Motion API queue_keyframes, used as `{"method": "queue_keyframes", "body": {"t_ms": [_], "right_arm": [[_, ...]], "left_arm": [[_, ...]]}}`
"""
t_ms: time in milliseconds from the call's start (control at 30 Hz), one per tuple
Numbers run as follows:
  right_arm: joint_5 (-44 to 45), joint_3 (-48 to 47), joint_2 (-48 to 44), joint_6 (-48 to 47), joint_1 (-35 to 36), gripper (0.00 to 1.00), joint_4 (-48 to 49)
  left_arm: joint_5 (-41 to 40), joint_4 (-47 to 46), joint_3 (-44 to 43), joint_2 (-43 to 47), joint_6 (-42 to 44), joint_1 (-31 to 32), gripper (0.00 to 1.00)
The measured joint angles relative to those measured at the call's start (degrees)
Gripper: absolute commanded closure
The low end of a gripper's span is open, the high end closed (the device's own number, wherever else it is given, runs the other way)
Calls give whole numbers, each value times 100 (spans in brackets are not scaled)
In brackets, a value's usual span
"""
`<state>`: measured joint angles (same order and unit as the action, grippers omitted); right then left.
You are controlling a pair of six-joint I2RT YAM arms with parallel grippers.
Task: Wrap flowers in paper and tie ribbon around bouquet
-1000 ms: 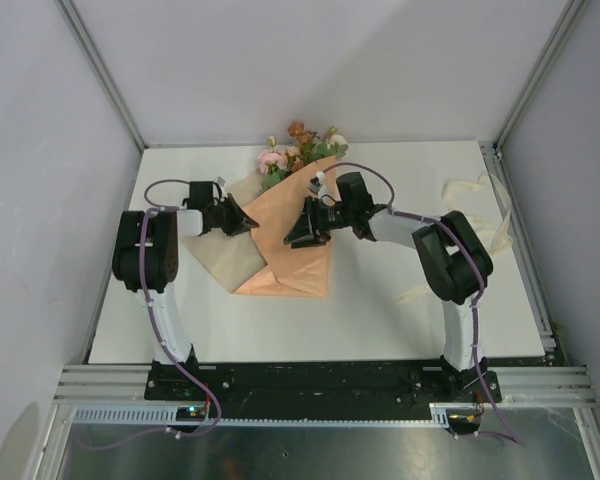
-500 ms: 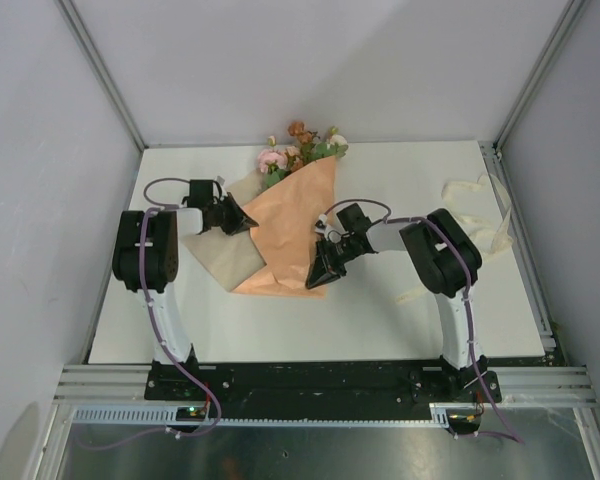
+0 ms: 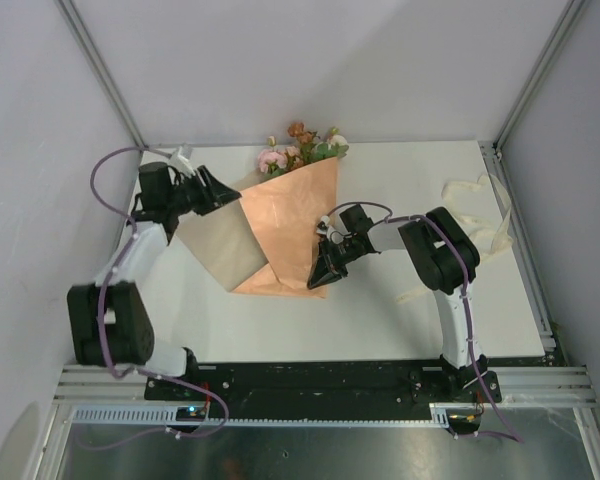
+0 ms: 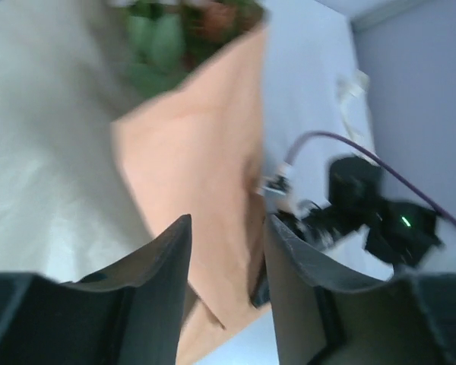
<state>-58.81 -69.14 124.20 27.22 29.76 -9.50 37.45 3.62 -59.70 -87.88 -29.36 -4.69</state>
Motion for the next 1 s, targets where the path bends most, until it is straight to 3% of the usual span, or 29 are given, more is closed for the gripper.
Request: {"method": "queue_keyframes", "body": {"t_ms": [100,167,300,367,533,667,733,1000], "right_arm": [[-2,0,2,17,0,87,9],[-13,0,9,28,0,87,20],[-22,0,15,46,-9,87,24],[-20,0,15,57,-15,86,24],[-35,0,15,59,-20,78,20],[-186,2,-7,26,-37,51,-11],[-256,7,-79,-4,-42,43,-70],[-267,188,-291,68,-264,35,-68]], "left_arm": [[389,-83,284,710,50,442,70],[597,-179,476,767,39,1080,75],[887,-229,887,118,-70,2247,85],[955,-210,984,-326,-120,2490,89],[964,-120,1021,-1215,-105,2527,99],[866,87,1021,-1733,74,2476,100],[892,179,1021,-1939,138,2439,100],[992,372,929,-2013,341,2376,100]]}}
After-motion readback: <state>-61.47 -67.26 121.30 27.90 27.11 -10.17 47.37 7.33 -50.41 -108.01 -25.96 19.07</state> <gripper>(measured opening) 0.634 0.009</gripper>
